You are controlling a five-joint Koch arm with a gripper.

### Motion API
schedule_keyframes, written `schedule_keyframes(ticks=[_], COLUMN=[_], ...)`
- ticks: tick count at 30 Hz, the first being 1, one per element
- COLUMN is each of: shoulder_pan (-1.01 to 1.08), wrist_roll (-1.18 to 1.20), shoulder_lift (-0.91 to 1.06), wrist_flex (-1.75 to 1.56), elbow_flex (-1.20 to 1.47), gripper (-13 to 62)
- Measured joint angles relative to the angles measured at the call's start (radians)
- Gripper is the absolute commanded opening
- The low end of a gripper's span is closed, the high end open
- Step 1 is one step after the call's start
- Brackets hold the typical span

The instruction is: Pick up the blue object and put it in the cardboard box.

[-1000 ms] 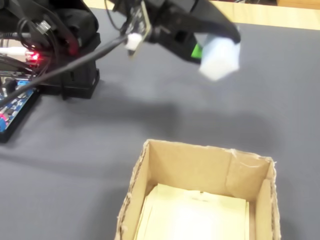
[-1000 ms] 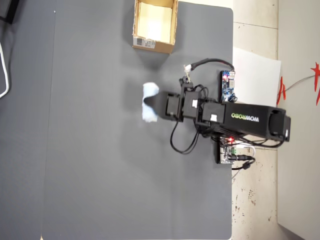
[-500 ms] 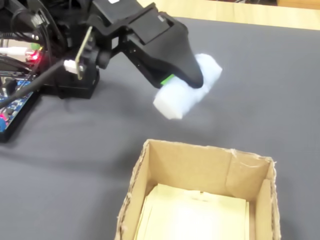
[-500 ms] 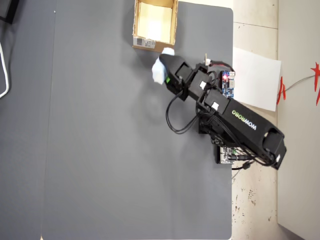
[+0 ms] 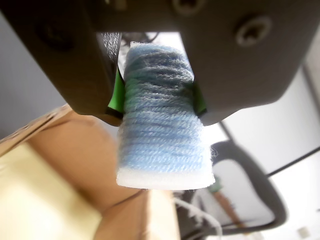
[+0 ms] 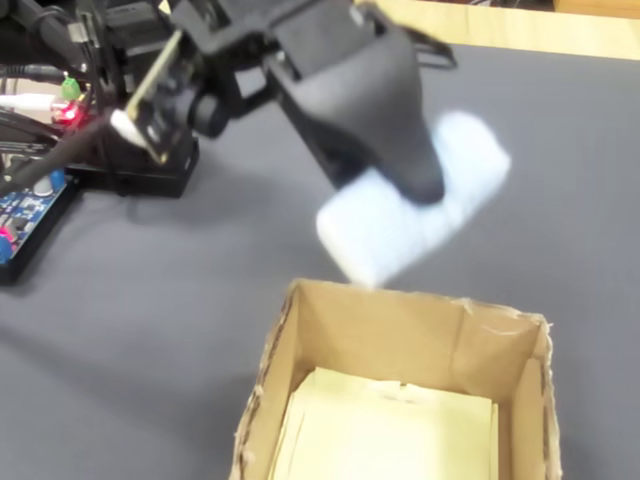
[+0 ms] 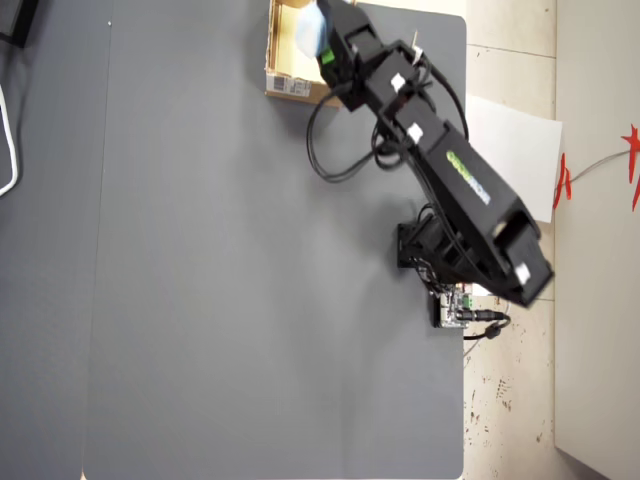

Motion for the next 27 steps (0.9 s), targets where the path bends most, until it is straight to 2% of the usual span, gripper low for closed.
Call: schedule_keyframes(ticks=[4,6,9,11,22,27], shoulder_pan=[0.035,0.041,0.046,0.043,0.038,-0.005], wrist_roll=[0.028,0.051,0.095,0.127,0.249,0.305], shoulder_lift=[-0.071,-0.075,-0.083,-0.086,-0.083,-0.002], wrist_flex=[0.008,0.028,0.046,0.08,0.083,0.081], elbow_flex=[-0.012,-0.014,-0.014,-0.012,0.017,0.051], gripper=[9.8,14.5,26.1,29.2,32.3,32.3])
